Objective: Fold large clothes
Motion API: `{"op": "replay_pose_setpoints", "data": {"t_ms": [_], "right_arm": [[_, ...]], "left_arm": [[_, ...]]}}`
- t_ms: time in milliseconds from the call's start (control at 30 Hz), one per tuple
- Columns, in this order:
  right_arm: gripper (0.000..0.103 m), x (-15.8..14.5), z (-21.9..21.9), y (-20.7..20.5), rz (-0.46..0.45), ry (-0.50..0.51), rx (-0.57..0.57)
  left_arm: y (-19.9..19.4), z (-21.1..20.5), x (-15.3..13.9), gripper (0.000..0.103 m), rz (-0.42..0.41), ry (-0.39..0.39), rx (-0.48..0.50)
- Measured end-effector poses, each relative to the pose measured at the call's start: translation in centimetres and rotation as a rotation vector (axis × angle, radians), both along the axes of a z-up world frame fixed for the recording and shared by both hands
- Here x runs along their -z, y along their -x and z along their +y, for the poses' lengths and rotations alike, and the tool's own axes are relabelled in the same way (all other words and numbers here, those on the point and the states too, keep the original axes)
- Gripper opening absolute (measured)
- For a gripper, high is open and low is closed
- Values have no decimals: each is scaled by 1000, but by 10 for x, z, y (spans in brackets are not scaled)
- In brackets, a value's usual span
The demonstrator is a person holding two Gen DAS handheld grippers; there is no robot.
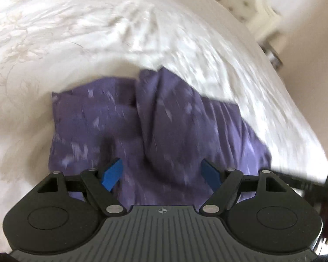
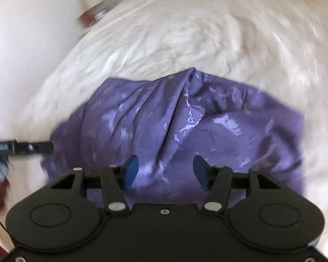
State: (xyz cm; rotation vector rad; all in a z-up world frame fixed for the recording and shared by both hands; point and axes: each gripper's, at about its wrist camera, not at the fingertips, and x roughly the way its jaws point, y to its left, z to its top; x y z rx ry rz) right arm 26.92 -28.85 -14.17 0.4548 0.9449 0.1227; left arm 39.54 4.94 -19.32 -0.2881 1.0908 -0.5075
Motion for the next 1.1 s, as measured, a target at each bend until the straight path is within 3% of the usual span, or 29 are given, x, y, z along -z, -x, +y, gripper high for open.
{"op": "replay_pose_setpoints", "data": {"t_ms": [200,233,300,333,400,467,600,667,867,933,967,1000,1033,1067,1100], "right_arm": [[63,42,15,-23,122,-98,78],[51,45,18,-24,123,-117,81],[12,41,19,-28,119,-157,68],[11,34,17,-26,107,-178,74],[10,17,5,-18,38,-268,74],[10,3,-10,-5,1,-278,92],[10,19,-34,2,90,-167,153],[12,32,-42,0,138,-170,173],[24,36,-40,-5,150,-198,176],[37,38,-39,-7,160,-197,178],[39,40,-40,-7,166,-203,181],[41,42,-41,-5,172,-209,186],[42,42,-40,-6,176,-215,192],[42,42,-40,-4,179,-219,195],[42,41,-36,-7,181,-220,196]], "left_arm": [[-27,-11,18,77,30,-25,-47],[-28,-11,20,77,37,-22,-48],[-29,-13,23,77,52,-11,-47],[-26,-7,19,77,56,-4,-43],[-22,-9,18,77,56,16,-40],[-18,-10,19,77,63,44,-40],[-17,-20,31,77,79,49,-51],[-18,-25,38,77,101,50,-64],[-22,-37,52,75,134,83,-91],[-24,-43,56,75,141,83,-88],[-25,-45,56,74,139,73,-87],[-25,-47,55,62,128,63,-91],[-25,-47,53,28,112,60,-92],[-26,-47,52,12,114,66,-84],[-27,-49,50,6,130,68,-84]]}}
